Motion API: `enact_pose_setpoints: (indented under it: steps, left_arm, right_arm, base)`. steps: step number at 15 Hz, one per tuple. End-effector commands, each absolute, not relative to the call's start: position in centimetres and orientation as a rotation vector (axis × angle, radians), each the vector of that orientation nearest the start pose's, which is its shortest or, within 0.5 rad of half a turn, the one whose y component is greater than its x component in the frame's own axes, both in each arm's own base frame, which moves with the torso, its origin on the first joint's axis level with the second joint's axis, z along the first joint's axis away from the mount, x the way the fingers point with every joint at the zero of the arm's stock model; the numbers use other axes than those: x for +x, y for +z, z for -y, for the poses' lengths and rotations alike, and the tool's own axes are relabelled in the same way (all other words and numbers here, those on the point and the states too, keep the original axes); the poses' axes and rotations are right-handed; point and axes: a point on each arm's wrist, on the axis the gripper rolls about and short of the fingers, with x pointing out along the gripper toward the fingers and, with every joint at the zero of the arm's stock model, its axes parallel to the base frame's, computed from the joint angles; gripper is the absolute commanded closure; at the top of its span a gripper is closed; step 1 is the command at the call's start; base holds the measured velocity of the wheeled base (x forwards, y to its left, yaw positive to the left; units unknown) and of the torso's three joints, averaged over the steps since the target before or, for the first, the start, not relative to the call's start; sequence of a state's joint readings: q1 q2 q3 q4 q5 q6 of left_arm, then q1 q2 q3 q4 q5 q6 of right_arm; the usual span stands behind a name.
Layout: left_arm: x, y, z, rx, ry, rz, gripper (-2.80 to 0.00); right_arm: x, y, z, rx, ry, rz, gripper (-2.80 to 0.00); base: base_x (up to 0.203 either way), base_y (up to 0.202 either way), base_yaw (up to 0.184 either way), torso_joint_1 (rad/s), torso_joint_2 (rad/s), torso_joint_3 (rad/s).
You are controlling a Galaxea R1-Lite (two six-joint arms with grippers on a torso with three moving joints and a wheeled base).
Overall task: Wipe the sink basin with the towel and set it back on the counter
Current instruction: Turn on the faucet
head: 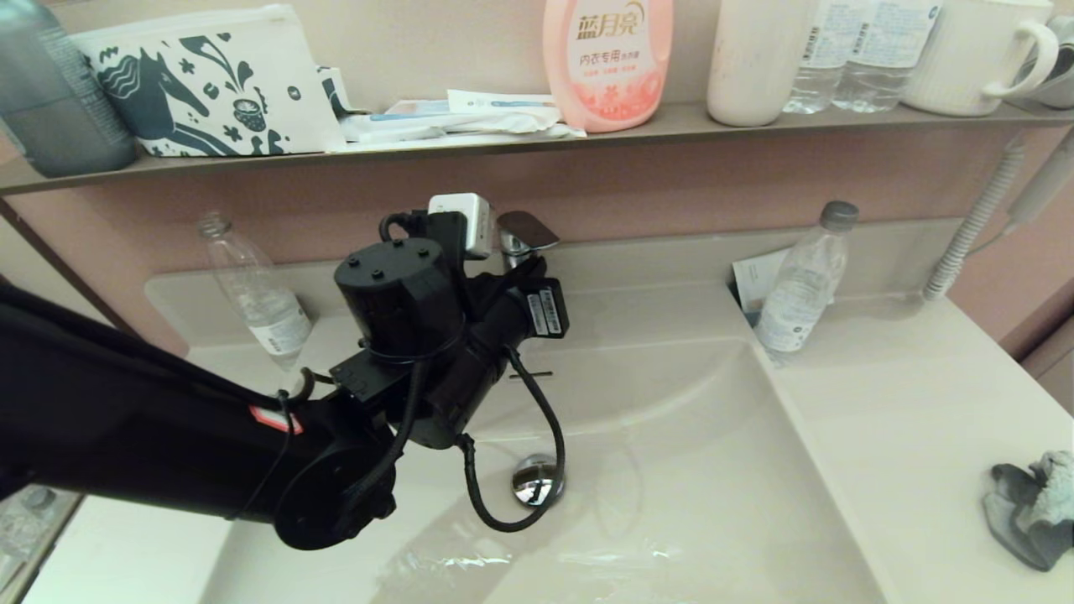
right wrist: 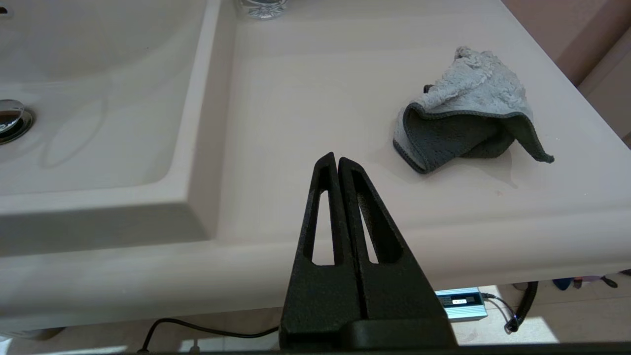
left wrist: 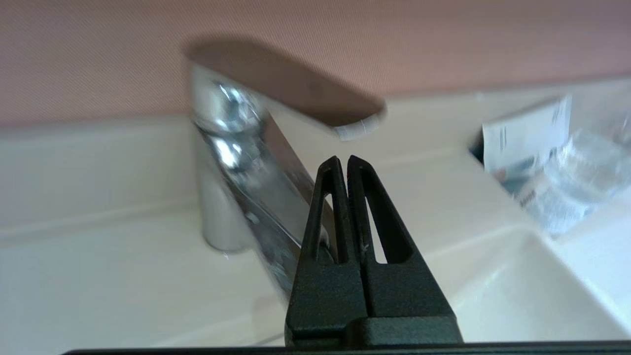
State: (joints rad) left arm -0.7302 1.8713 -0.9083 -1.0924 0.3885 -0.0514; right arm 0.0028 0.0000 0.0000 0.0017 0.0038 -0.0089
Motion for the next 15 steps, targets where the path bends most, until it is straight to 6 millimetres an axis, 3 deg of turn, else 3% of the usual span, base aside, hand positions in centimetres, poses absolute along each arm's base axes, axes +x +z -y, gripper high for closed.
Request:
enact_pose_setpoints:
  steps: [1,4,9,13,15]
  left_arm:
    - [27.1,18.6,23.2,-0.103,-0.344,0.070,0.00]
    - [27.5,19.0,23.2,-0.110,-0.339,0.088,0.00]
    - [29.6,22.6,22.3,-0.127,-0.282,0.215,0.00]
    - [29.2,23.4,21.6,-0.127,-0.271,0.232,0.00]
    - [28.7,22.5,21.5,-0.110,-0.278,0.201,0.00]
  right_arm:
    - [-2.3,7.6,0.0,-0.009,0.008,-0.001,0.00]
    - [-2.3,7.6,0.0,-0.009,0.008,-0.001,0.00]
    - [-2.3,7.6,0.0,-0.009,0.008,-0.001,0.00]
    - [-2.3,7.6,0.0,-0.009,0.008,-0.001,0.00]
    - [-2.3,7.6,0.0,-0.009,0.008,-0.001,0.00]
  base:
    - [0.000,0.000,0.000,0.000,0.00,0.000]
    - [0.000,0.000,0.000,0.000,0.00,0.000]
    - [0.000,0.000,0.000,0.000,0.00,0.000]
    - [0.000,0.000,0.000,0.000,0.00,0.000]
    - [0.000,0.000,0.000,0.000,0.00,0.000]
